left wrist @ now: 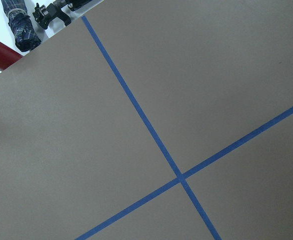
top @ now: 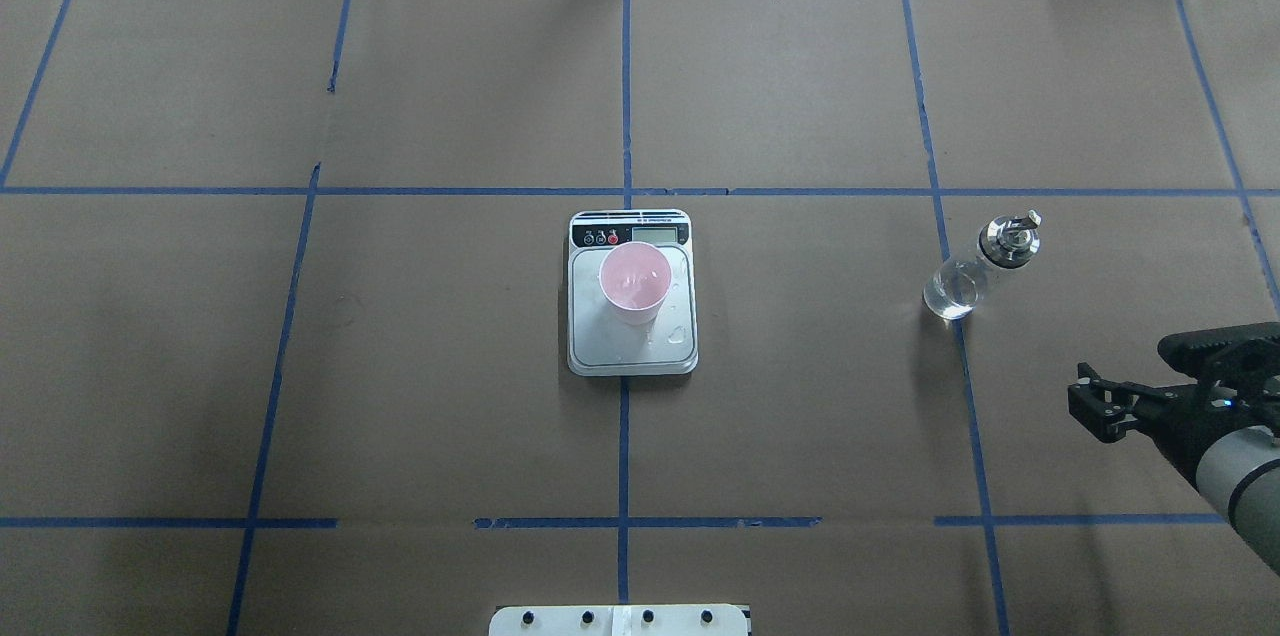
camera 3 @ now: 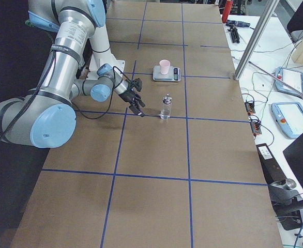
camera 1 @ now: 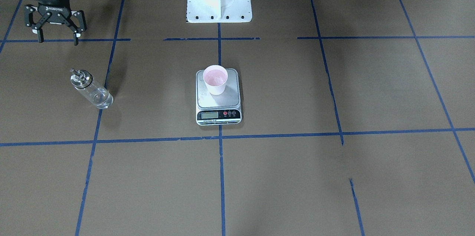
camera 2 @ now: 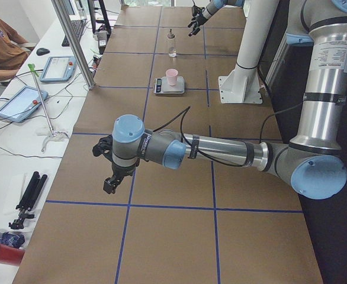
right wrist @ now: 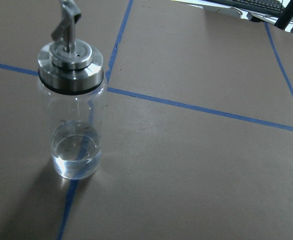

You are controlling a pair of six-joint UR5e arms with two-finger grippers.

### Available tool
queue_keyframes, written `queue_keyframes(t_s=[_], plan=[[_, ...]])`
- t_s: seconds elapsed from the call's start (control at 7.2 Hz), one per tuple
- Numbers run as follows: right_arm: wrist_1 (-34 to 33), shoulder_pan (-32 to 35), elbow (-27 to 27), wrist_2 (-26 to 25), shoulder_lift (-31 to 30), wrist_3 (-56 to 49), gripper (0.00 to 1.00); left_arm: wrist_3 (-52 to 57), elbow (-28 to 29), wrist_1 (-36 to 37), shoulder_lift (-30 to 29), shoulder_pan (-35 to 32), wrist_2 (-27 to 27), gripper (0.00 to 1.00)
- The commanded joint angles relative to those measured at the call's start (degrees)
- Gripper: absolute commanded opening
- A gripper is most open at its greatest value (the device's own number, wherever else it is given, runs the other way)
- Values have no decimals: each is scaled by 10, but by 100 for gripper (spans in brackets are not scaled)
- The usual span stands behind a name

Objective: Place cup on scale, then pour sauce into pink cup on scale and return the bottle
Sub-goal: 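Open the right gripper and pull it back from the dispenser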

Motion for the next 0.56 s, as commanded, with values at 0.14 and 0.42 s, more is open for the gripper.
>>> queue_keyframes(t_s=[0.14,0.42], plan=[[-63,141,37,122,22,-140,100,0,-6,1,1,0,0,100],[-63,271,21,259,63,-309,100,-1,-8,3,-1,0,0,100]])
